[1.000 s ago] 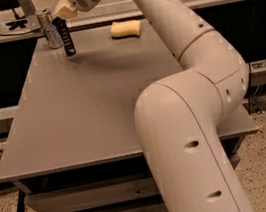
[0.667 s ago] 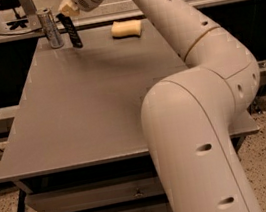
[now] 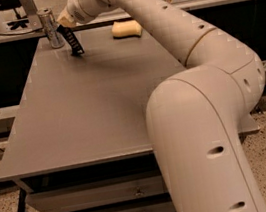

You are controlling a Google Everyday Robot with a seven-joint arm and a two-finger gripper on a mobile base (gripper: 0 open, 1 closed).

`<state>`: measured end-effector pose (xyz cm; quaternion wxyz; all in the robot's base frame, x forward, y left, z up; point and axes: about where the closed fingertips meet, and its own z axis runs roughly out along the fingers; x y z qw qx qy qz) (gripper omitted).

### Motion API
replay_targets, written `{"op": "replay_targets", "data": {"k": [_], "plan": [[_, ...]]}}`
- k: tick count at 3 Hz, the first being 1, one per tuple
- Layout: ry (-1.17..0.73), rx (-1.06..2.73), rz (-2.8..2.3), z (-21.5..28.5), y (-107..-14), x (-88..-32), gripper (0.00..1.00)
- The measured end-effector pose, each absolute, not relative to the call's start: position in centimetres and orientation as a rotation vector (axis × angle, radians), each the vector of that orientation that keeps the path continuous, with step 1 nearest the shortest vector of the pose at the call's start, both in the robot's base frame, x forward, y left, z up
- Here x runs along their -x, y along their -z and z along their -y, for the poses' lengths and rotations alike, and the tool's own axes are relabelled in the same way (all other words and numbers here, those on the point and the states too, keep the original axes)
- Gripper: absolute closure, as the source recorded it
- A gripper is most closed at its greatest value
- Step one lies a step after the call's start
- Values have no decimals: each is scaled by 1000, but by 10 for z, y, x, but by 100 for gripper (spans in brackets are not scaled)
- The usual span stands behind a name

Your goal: Move rxbar chocolate near redbull can

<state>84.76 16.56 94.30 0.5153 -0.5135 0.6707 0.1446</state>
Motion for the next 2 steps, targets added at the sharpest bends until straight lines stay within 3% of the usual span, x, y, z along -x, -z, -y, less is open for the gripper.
{"op": "replay_targets", "data": {"k": [1,2], "plan": [[-368,1230,-1618,-171,-931,-845,100],[-380,1242,-1620,-174,-925,-842,84]]}}
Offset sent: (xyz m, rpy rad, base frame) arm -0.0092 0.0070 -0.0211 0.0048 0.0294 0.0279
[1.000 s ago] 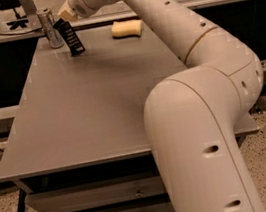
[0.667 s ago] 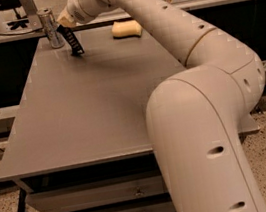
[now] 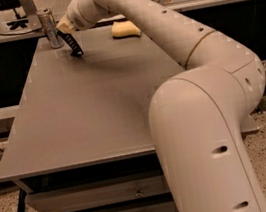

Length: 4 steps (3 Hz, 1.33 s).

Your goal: Move rxbar chocolate near redbull can

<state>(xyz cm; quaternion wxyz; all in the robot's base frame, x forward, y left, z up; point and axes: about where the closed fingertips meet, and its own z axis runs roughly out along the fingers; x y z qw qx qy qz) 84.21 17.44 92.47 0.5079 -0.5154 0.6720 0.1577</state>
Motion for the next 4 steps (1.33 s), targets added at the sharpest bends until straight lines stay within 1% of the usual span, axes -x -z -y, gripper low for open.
{"op": "replay_targets", "data": {"k": [3,4], "plan": [[-388,1256,-1632,-171,-914,-842,13],[-388,1259,-1635,-170,-912,-842,0]]}}
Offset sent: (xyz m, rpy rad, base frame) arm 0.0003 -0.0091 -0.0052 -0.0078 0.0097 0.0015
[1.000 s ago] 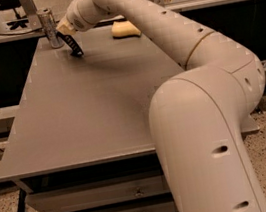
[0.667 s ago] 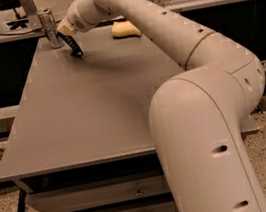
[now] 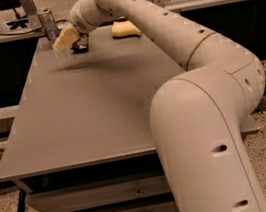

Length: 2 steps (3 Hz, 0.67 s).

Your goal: Move rxbar chocolate near redbull can

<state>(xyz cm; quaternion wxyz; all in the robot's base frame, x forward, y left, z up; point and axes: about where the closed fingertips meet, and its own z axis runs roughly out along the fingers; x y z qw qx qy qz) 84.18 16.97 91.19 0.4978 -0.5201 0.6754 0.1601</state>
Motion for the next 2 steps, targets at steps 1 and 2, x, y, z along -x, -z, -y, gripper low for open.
{"op": "replay_targets", "data": {"k": [1,2], "plan": [[-385,1258,-1637,-165,-912,-839,0],[-393,1258,-1620,-153,-921,-824,0]]}}
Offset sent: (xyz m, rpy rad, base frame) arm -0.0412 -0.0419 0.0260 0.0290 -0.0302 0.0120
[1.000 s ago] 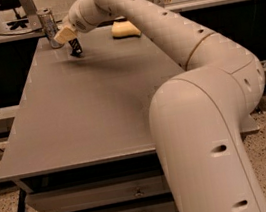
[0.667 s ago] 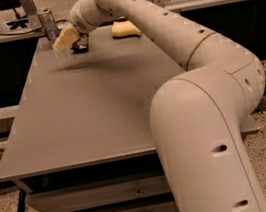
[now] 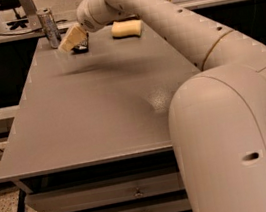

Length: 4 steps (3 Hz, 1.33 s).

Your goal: Move rxbar chocolate near redbull can

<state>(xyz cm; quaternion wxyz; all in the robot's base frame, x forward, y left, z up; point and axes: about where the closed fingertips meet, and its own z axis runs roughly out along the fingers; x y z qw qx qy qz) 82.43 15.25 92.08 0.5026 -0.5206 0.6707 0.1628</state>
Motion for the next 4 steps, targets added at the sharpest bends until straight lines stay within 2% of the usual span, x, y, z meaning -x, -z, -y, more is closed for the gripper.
{"op": "replay_targets", "data": {"k": [1,2,3,4], "plan": [[-431,1273,-1583,-130,-934,-796,0],[-452,1261,-1547,-82,-947,-764,0],[-450,1199,-1548,-21,-954,-734,0],[-394,1129,-1591,60,-957,-702,0]]}}
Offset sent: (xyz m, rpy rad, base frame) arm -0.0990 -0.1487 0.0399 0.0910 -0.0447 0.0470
